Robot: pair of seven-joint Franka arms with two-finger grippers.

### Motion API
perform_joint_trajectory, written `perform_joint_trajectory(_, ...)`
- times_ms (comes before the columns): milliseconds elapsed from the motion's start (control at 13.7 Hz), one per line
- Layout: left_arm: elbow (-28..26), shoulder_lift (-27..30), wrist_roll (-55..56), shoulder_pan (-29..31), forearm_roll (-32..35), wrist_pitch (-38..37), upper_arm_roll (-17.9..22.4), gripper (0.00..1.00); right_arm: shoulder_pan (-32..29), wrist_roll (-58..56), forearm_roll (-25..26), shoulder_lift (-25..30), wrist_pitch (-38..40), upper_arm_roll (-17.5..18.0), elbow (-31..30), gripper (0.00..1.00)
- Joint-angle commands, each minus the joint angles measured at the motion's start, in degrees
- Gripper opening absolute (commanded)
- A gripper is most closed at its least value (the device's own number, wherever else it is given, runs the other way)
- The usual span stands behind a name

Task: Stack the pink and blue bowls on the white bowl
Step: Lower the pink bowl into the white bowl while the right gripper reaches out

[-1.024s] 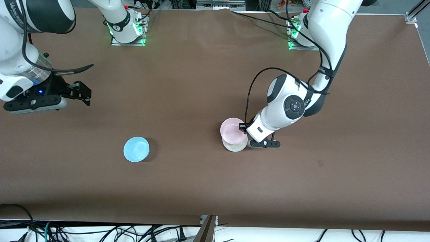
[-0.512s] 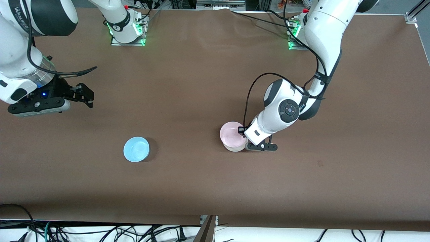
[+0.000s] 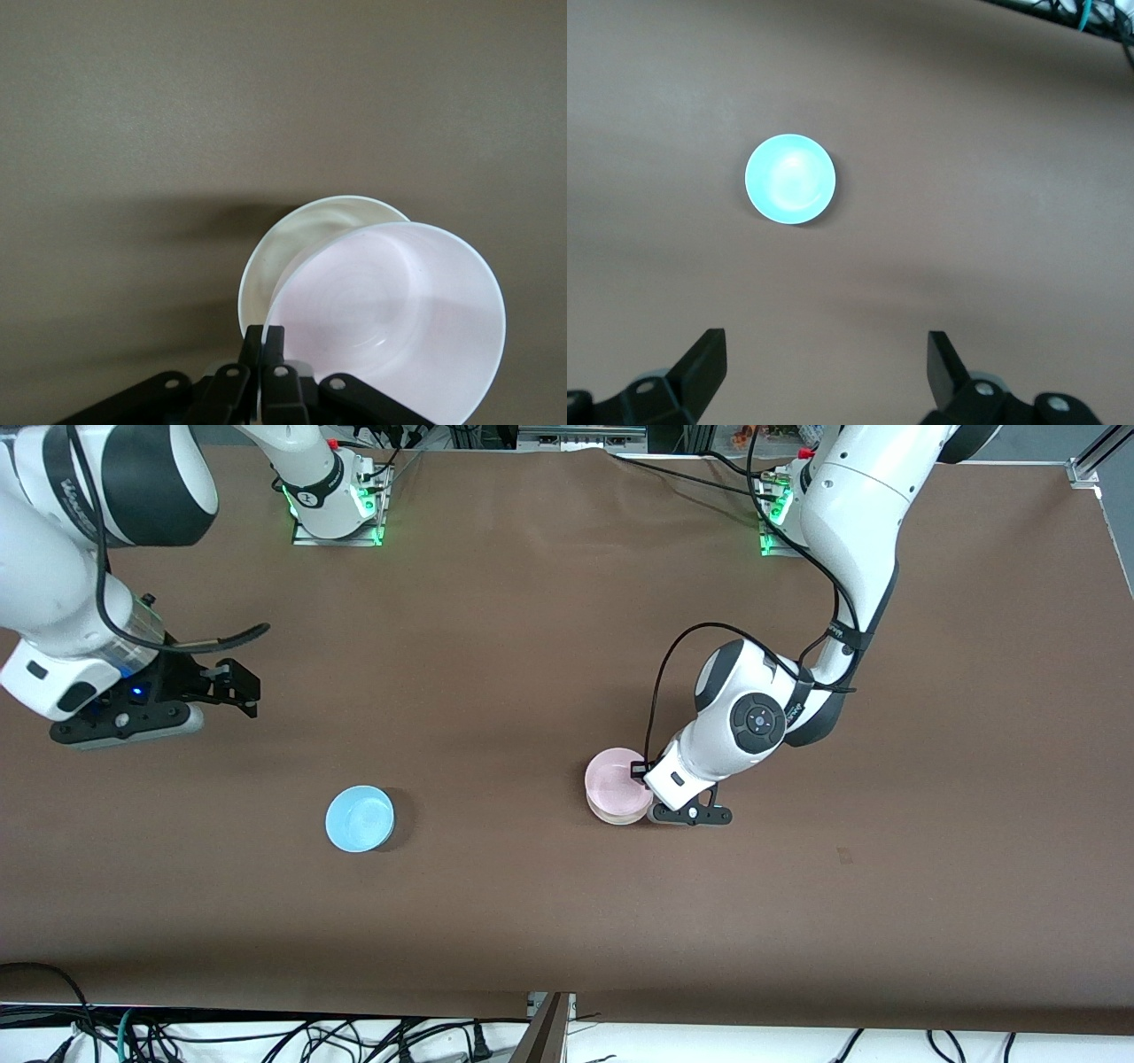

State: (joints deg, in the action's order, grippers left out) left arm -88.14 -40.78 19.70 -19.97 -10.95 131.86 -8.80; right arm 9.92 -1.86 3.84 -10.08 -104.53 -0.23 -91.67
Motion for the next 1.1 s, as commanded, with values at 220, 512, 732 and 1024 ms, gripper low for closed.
perform_joint_trajectory(220, 1.4, -1.2, 0.2, -0.2, 1.4, 0.8, 0.4, 0.0, 0.1, 0.0, -0.3, -2.1, -0.2, 0.4, -0.3, 1.0)
perform_joint_trajectory(512, 1.4, -1.9, 0.2, -0.2, 1.4, 0.9, 0.5, 0.0, 1.4, 0.5, -0.2, -3.2, -0.3, 0.5, -0.3, 1.0)
perform_joint_trajectory(732, 1.4, -2.7, 0.3, -0.2, 1.4, 2.4, 0.5, 0.0, 1.4, 0.2, -0.2, -4.2, -0.3, 0.4, -0.3, 1.0)
perform_joint_trajectory(1024, 1.4, -3.1, 0.4, -0.2, 1.4, 3.2, 0.5, 0.0, 0.9, 0.2, -0.6, -8.9, -4.9, 0.3, -0.4, 1.0)
